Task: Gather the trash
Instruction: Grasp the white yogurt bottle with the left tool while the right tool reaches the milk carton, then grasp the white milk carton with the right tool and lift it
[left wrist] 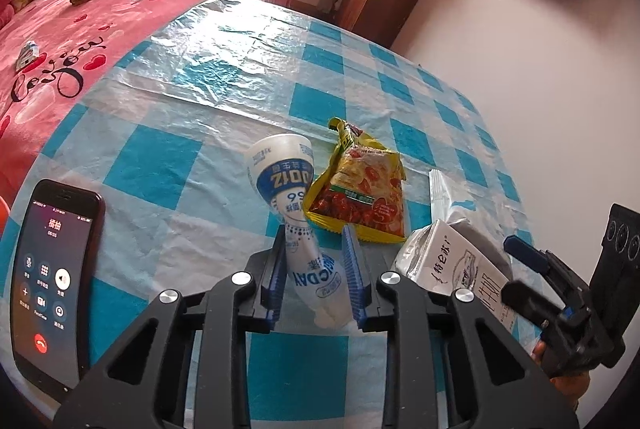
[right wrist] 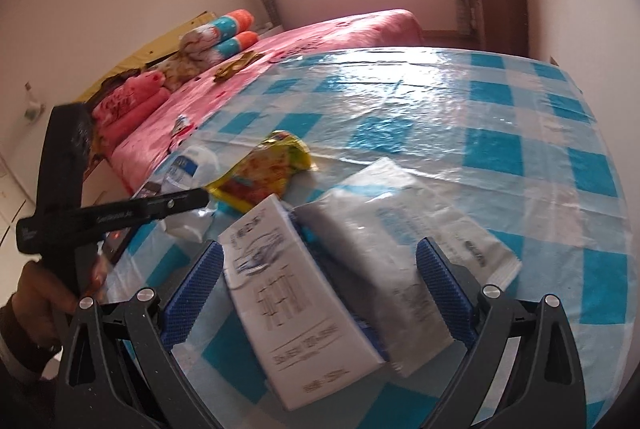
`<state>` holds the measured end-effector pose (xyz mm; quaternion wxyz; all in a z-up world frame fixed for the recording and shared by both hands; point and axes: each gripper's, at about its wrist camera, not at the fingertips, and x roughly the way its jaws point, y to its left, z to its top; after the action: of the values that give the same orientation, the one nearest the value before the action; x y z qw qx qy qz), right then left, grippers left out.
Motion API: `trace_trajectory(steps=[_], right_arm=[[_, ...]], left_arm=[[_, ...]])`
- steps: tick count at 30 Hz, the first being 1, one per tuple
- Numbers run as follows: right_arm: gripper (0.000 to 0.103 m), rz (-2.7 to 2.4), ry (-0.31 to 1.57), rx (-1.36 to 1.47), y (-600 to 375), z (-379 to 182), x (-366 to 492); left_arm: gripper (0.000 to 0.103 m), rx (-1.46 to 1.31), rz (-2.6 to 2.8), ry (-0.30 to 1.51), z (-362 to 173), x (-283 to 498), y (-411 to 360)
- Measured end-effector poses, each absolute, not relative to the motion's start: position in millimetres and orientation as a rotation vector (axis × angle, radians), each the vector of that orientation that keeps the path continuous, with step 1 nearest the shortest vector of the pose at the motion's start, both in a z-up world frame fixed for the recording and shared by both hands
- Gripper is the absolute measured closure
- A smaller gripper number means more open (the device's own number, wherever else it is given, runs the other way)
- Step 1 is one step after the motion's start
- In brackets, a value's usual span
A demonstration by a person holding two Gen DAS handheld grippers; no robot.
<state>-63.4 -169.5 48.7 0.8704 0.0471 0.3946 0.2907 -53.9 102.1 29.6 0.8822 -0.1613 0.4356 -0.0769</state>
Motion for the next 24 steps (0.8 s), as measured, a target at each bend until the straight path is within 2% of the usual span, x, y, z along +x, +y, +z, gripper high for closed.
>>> trace_trajectory(steps=[3, 6, 9, 12, 24], right_arm=[[0.008, 0.617, 0.816, 0.063, -163.1, 49.5, -68.4], [0.017, 0.619, 0.813, 0.031, -157.9, 48.5, -71.1], [0.019, 0.603, 0.807, -0.007, -154.4, 46.4, -73.6], [0.027, 0.605, 0.800, -0.019, -153.5, 46.3, -74.7], [0.028, 0.638, 0.779, -0.045, -140.7, 48.4, -81.7]], left_arm=[[0.075, -0.340, -0.164, 0.901, 31.4, -55.7, 103.8], [0.075, -0.341, -0.166, 0.899, 31.9, -57.6, 105.3], [0.075, -0.343, -0.166, 0.895, 32.4, -60.6, 109.3], [0.075, -0.351, -0.164, 0.892, 33.6, -61.6, 113.8], [0.075, -0.379, -0.188, 0.882, 35.8, -73.2, 124.2]])
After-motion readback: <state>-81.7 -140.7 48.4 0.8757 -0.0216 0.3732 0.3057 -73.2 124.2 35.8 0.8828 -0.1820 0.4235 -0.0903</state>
